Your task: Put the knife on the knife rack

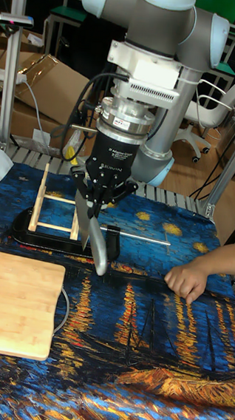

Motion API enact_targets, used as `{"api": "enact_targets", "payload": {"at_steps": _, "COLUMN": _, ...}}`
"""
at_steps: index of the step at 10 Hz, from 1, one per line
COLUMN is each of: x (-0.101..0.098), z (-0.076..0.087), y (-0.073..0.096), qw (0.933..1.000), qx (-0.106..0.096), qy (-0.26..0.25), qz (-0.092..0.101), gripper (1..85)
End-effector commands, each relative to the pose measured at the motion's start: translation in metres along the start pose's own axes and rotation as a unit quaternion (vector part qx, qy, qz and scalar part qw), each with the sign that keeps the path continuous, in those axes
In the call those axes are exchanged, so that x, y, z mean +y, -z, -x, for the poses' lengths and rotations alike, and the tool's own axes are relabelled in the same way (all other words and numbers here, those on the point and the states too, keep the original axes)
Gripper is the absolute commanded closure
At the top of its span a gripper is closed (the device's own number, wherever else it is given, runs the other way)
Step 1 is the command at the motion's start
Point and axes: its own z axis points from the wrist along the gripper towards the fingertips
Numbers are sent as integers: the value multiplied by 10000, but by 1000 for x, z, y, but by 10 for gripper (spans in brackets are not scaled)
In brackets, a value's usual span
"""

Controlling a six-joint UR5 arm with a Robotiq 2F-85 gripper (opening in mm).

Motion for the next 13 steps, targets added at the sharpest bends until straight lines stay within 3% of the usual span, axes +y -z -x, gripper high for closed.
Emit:
{"api": "enact_targets", "payload": {"at_steps": 1, "x": -2, "z": -13, "y": 2, "qw": 9993, "qx": 144, "qy": 355, "qz": 0, "gripper": 847}}
{"api": "enact_targets", "payload": {"at_steps": 3, "x": -4, "z": -20, "y": 4, "qw": 9988, "qx": 239, "qy": 413, "qz": -52, "gripper": 847}}
{"api": "enact_targets", "payload": {"at_steps": 6, "x": 11, "z": -80, "y": 33, "qw": 9981, "qx": 289, "qy": 541, "qz": 110, "gripper": 847}}
{"api": "enact_targets", "payload": {"at_steps": 8, "x": 6, "z": -114, "y": 39, "qw": 9954, "qx": 248, "qy": 893, "qz": 236, "gripper": 847}}
{"api": "enact_targets", "payload": {"at_steps": 11, "x": -14, "z": -145, "y": 33, "qw": 9863, "qx": 194, "qy": 1623, "qz": 235, "gripper": 847}}
{"api": "enact_targets", "payload": {"at_steps": 13, "x": -16, "z": -147, "y": 27, "qw": 9738, "qx": 106, "qy": 2267, "qz": 129, "gripper": 847}}
